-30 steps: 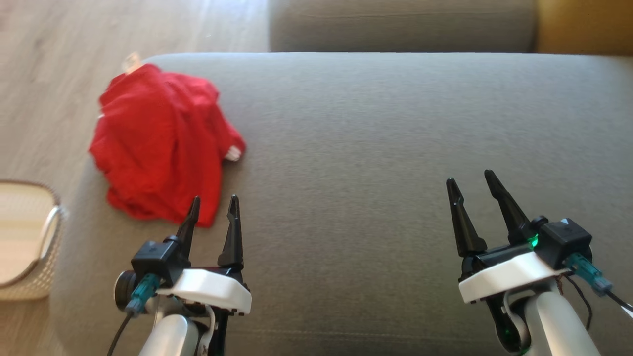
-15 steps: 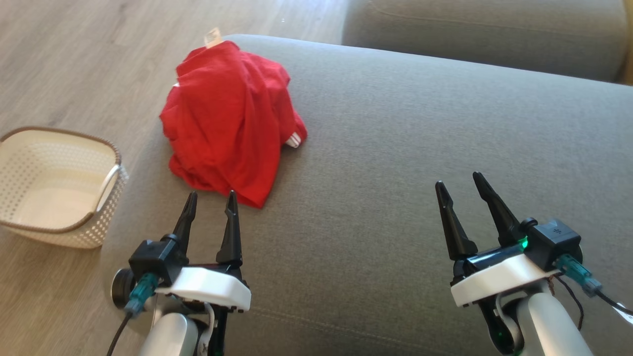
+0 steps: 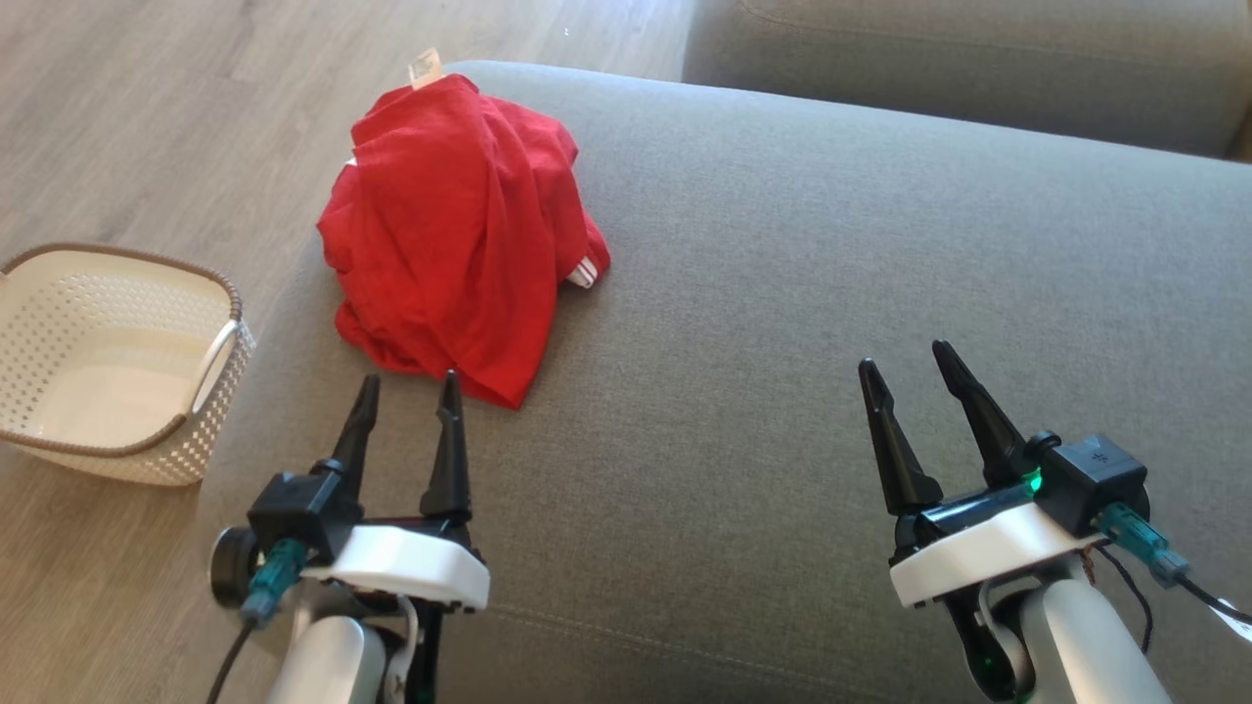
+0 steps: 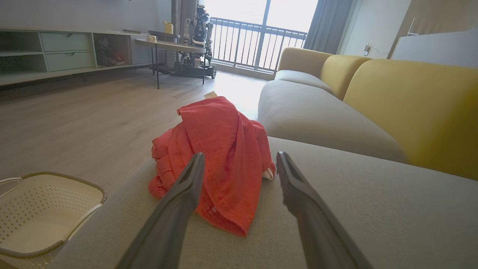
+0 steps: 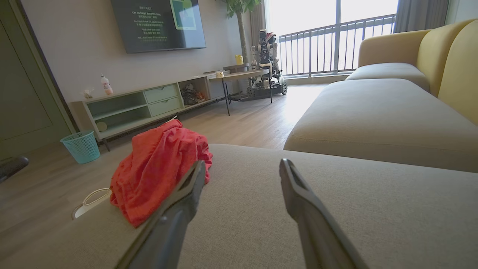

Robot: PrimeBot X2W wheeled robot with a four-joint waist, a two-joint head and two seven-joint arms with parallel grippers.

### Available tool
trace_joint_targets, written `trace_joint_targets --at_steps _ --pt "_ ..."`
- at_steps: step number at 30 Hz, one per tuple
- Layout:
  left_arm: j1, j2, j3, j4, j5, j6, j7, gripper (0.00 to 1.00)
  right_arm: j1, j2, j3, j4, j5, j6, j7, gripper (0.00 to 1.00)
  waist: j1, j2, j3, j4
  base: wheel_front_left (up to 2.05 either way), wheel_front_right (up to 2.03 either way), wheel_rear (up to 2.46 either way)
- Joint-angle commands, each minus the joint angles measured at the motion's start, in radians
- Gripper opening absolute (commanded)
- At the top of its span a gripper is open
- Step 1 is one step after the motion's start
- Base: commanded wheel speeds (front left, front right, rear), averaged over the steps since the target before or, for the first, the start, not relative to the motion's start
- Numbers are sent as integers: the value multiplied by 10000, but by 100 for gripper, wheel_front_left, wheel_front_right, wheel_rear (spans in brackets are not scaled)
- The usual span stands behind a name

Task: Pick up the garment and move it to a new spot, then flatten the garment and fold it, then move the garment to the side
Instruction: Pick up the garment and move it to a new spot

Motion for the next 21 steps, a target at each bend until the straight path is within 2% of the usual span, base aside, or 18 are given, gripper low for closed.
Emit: trace_joint_targets --at_steps 1,4,8,13,17,21 --pt "-261 5 437 -263 154 61 -122 100 -242 22 240 -290 21 0 -93 100 0 0 57 -72 0 0 0" --pt "-373 5 627 -222 199 46 -122 100 -344 22 232 -392 -105 0 -93 100 0 0 361 -269 0 0 0" --pt "-829 5 957 -222 344 -195 -122 100 -569 22 91 -625 -368 0 -23 100 0 0 1012 -560 0 0 0" --pt "-2228 203 1665 439 367 -846 -122 100 -1029 22 -14 -1000 -846 0 151 100 0 0 2230 -1179 0 0 0" --pt "-3685 809 2123 1476 179 -1238 -52 100 -1376 22 -105 -1267 -975 0 193 100 0 0 3068 -1641 0 0 0" --pt "-5161 1444 2440 2456 -131 -1602 645 100 -1648 22 -75 -1387 -1090 0 188 100 0 0 3740 -2065 0 0 0"
